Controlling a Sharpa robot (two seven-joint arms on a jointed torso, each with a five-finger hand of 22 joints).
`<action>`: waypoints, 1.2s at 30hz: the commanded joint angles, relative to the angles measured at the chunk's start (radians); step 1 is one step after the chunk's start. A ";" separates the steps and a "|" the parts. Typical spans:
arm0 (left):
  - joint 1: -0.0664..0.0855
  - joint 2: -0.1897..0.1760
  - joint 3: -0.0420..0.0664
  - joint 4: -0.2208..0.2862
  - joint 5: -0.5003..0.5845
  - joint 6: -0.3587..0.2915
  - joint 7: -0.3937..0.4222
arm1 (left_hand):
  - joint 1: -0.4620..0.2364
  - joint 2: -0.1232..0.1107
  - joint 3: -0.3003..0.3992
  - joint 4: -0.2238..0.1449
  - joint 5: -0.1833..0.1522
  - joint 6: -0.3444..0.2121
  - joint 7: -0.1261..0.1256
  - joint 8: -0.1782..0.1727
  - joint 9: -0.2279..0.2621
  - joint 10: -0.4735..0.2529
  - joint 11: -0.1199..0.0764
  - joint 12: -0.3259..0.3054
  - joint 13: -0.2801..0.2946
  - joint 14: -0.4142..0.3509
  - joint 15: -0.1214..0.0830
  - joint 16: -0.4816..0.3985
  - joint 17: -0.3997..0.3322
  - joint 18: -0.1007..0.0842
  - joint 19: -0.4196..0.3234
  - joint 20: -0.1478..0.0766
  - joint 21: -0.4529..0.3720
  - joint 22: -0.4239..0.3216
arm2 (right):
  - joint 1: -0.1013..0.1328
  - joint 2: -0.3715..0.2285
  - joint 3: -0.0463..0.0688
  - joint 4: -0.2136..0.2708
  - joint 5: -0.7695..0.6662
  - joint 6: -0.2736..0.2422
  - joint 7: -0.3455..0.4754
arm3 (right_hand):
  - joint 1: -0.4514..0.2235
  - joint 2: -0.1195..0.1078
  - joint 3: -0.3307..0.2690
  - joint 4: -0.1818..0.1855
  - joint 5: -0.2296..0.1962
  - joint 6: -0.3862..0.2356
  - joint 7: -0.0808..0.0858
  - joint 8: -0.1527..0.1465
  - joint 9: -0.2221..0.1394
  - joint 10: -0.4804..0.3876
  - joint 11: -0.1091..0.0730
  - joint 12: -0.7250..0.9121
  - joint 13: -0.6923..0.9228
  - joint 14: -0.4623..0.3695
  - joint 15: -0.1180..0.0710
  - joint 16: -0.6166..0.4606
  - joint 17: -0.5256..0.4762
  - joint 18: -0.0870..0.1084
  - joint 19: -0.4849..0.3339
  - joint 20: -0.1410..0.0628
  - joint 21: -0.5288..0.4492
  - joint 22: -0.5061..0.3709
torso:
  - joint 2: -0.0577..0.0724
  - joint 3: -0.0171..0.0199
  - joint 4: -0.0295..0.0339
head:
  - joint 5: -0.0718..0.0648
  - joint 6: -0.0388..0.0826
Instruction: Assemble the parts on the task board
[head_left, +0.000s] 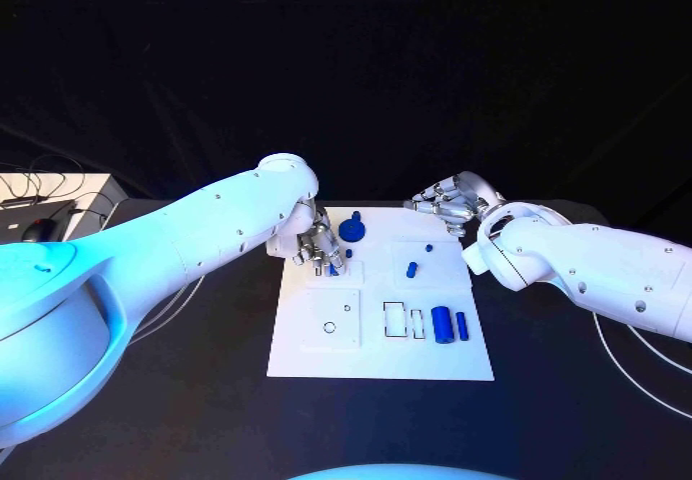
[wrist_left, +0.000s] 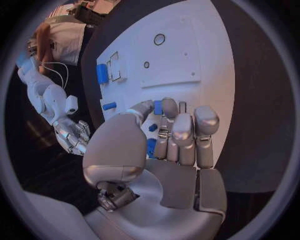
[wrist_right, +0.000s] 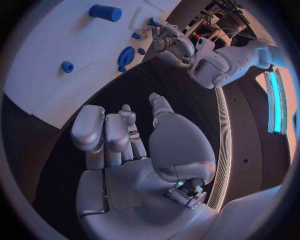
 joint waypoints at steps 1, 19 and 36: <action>-0.004 -0.002 -0.002 -0.006 -0.012 0.015 -0.010 | 0.005 0.008 0.196 -0.201 0.003 0.006 0.000 0.004 0.002 0.000 -0.005 -0.004 0.002 0.007 0.001 0.003 0.001 0.004 0.006 -0.001 0.004 0.001 | 0.001 0.001 0.000 0.002 -0.009 0.005 0.007 | -0.003 0.001 -0.006 -0.001 0.006 0.000 0.006 -0.004 0.001 -0.003 -0.001 -0.003 0.000 -0.003 -0.004 -0.005 -0.001 0.006 0.049 -0.005 -0.003 0.127 | -0.001 0.0003 0.0004 | 0.001 -0.002; -0.004 -0.003 -0.004 -0.013 -0.003 0.033 -0.007 | 0.006 0.005 0.195 -0.206 0.004 0.008 0.000 0.002 0.001 0.003 -0.005 -0.005 0.001 0.007 0.001 0.004 0.004 0.002 0.006 -0.001 0.004 0.004 | 0.001 0.001 0.000 0.001 -0.009 0.006 0.008 | -0.003 0.001 -0.006 -0.001 0.006 0.000 0.006 -0.004 0.001 -0.003 -0.001 -0.003 0.000 -0.003 -0.004 -0.005 -0.001 0.006 0.049 -0.005 -0.003 0.127 | 0.000 0.0013 0.0003 | 0.002 -0.006; -0.004 -0.002 -0.004 -0.011 -0.001 0.050 0.003 | 0.011 -0.004 0.194 -0.218 0.008 0.018 -0.001 -0.003 -0.006 0.010 -0.006 -0.007 -0.001 0.008 0.002 0.006 0.011 -0.001 0.008 -0.001 0.007 0.009 | 0.000 0.005 0.000 -0.002 -0.010 0.006 0.009 | -0.003 0.001 -0.006 -0.001 0.006 0.000 0.006 -0.004 0.001 -0.003 -0.001 -0.003 0.000 -0.003 -0.004 -0.005 -0.001 0.006 0.049 -0.005 -0.003 0.127 | 0.000 0.0009 0.0000 | 0.002 -0.005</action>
